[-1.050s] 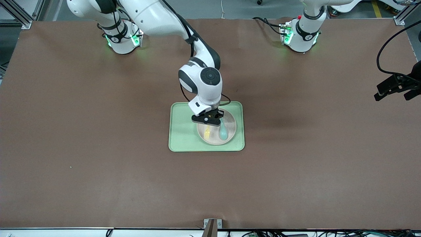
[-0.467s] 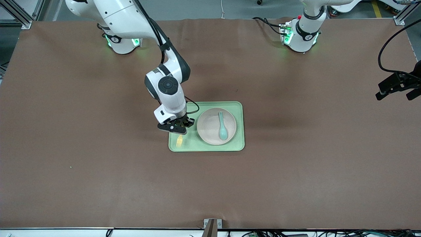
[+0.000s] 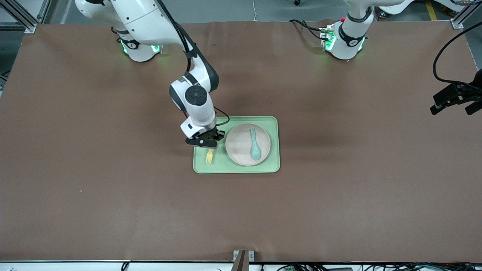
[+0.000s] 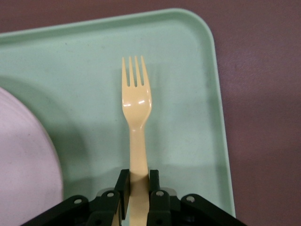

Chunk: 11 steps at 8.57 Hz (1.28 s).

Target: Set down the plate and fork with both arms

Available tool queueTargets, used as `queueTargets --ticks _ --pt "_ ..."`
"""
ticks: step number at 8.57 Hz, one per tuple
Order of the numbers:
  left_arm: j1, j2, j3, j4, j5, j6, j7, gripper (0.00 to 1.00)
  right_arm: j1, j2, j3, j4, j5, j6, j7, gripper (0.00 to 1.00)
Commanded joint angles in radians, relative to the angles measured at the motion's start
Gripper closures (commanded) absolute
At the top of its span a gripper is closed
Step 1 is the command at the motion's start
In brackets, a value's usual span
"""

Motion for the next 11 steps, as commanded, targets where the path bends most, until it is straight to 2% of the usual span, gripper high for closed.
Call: queueTargets --ticks 1,2,3,4,7,8,9,11 --pt "-0.002 -0.006 -0.006 0.010 0.018 -0.016 0.007 0.01 0.007 0.004 -0.001 -0.019 0.000 0.017 -0.013 0.29" --pt "0.001 -0.008 -0.015 0.010 0.018 -0.016 0.004 0.01 0.007 -0.004 -0.001 -0.017 0.000 0.003 -0.011 0.00" --pt "0.000 -0.008 -0.017 0.010 0.020 -0.016 -0.002 0.01 0.004 -0.033 -0.001 -0.014 0.000 -0.064 -0.016 0.01" --pt "0.001 -0.009 -0.025 0.012 0.020 -0.016 -0.007 0.01 -0.025 -0.109 0.001 -0.010 0.000 -0.154 -0.019 0.01" --pt "0.001 -0.009 -0.031 0.012 0.021 -0.016 -0.007 0.01 -0.155 -0.390 -0.002 -0.010 0.002 -0.331 -0.022 0.01" --pt "0.001 -0.003 -0.034 0.017 0.027 -0.015 -0.007 0.01 -0.219 -0.469 -0.002 -0.007 0.002 -0.424 -0.074 0.01" --pt "0.000 -0.002 -0.035 0.017 0.029 -0.015 -0.005 0.01 -0.279 -0.546 -0.010 0.021 0.041 -0.540 -0.127 0.02" --pt "0.001 -0.005 -0.039 0.017 0.029 -0.015 0.004 0.01 -0.462 -0.633 -0.013 0.074 0.106 -0.769 -0.423 0.02"
